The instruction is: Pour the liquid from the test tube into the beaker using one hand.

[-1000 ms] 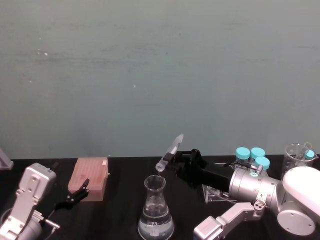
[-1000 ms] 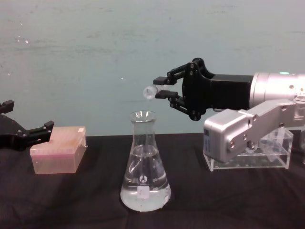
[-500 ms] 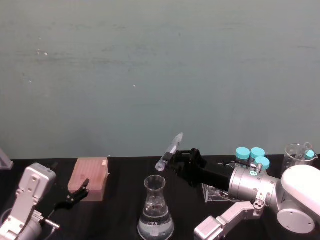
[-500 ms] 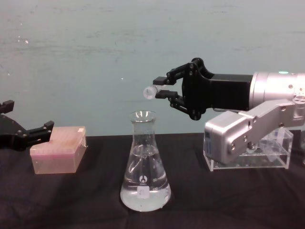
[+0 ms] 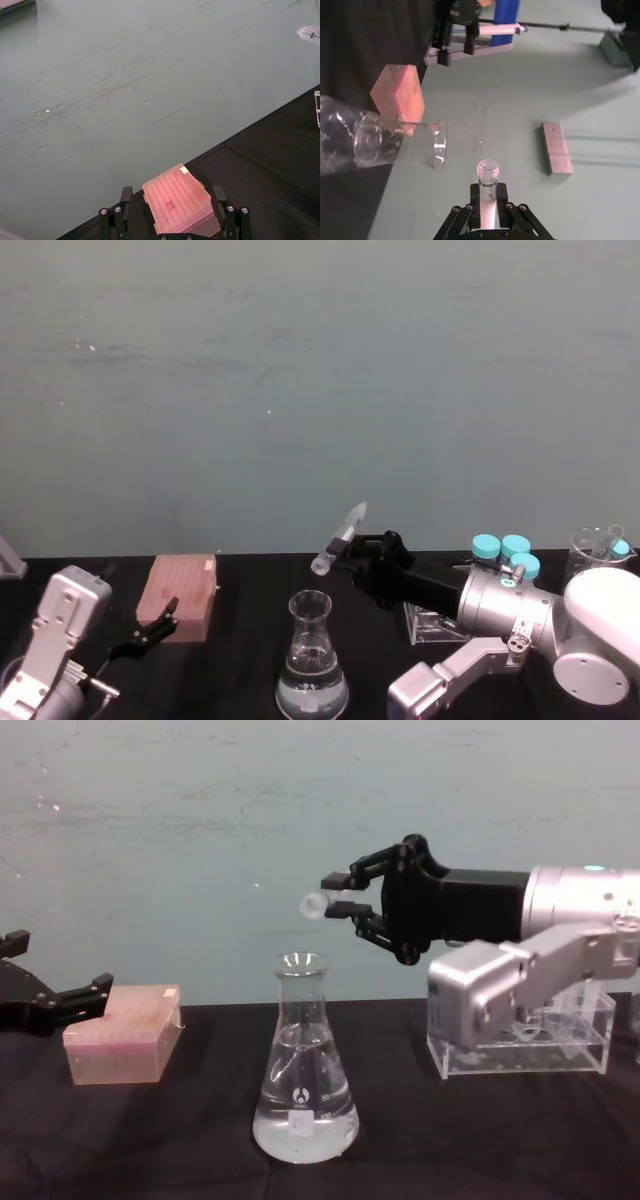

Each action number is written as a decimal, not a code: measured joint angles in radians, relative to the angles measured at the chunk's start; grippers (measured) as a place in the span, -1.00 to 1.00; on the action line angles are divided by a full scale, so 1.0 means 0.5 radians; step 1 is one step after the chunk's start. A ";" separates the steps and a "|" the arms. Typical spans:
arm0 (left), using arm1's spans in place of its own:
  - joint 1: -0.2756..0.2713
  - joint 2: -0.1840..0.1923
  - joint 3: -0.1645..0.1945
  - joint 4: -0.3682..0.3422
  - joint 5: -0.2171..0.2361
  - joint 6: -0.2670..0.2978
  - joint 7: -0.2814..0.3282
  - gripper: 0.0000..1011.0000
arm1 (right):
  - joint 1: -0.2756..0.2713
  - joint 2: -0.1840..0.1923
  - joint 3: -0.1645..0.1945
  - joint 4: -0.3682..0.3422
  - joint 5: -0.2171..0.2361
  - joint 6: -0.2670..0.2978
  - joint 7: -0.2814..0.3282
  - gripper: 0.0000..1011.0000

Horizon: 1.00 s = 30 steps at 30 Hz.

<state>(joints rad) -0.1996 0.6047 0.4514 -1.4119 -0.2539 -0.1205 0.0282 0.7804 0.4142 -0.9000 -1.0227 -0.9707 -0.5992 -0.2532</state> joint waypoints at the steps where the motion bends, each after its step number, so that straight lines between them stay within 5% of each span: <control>1: 0.000 0.000 0.000 0.000 0.000 0.000 0.000 0.98 | -0.008 -0.001 0.015 -0.003 0.042 -0.009 0.028 -0.62; 5: 0.000 0.000 0.000 0.000 0.000 0.000 0.000 0.98 | -0.061 -0.009 0.119 -0.027 0.338 -0.068 0.220 -0.62; 6: 0.000 0.000 0.000 0.000 0.000 0.000 0.000 0.98 | -0.089 -0.009 0.171 -0.044 0.509 -0.089 0.340 -0.62; 9: 0.000 0.000 0.000 0.000 0.000 0.000 0.000 0.98 | -0.128 -0.004 0.244 -0.070 0.770 -0.097 0.519 -0.62; 10: 0.000 0.000 0.000 0.000 0.000 0.000 0.000 0.98 | -0.150 0.000 0.287 -0.084 0.931 -0.093 0.633 -0.62; 12: 0.000 0.000 0.000 0.000 0.000 0.000 0.000 0.98 | -0.171 0.004 0.336 -0.098 1.123 -0.072 0.767 -0.62; 13: 0.000 0.000 0.000 0.000 0.000 0.000 0.000 0.98 | -0.189 0.007 0.378 -0.107 1.295 -0.040 0.890 -0.62; 17: 0.000 0.000 0.000 0.000 0.000 0.000 0.000 0.98 | -0.207 0.008 0.457 -0.110 1.599 0.047 1.104 -0.62; 19: 0.000 0.000 0.000 0.000 0.000 0.000 0.000 0.98 | -0.214 0.002 0.527 -0.098 1.829 0.148 1.268 -0.62; 20: 0.000 0.000 0.000 0.000 0.000 0.000 0.000 0.98 | -0.214 0.002 0.527 -0.098 1.829 0.148 1.268 -0.62; 22: 0.000 0.000 0.000 0.000 0.000 0.000 0.000 0.98 | -0.215 -0.008 0.588 -0.077 1.998 0.249 1.392 -0.62; 25: 0.000 0.000 0.000 0.000 0.000 0.000 0.000 0.98 | -0.210 -0.020 0.639 -0.053 2.120 0.339 1.483 -0.62; 30: 0.000 0.000 0.000 0.000 0.000 0.000 0.000 0.98 | -0.198 -0.045 0.713 -0.010 2.273 0.478 1.603 -0.62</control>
<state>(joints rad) -0.1996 0.6047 0.4514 -1.4120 -0.2539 -0.1205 0.0283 0.6815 0.3915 -0.5438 -1.0276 0.1656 -0.3602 0.5482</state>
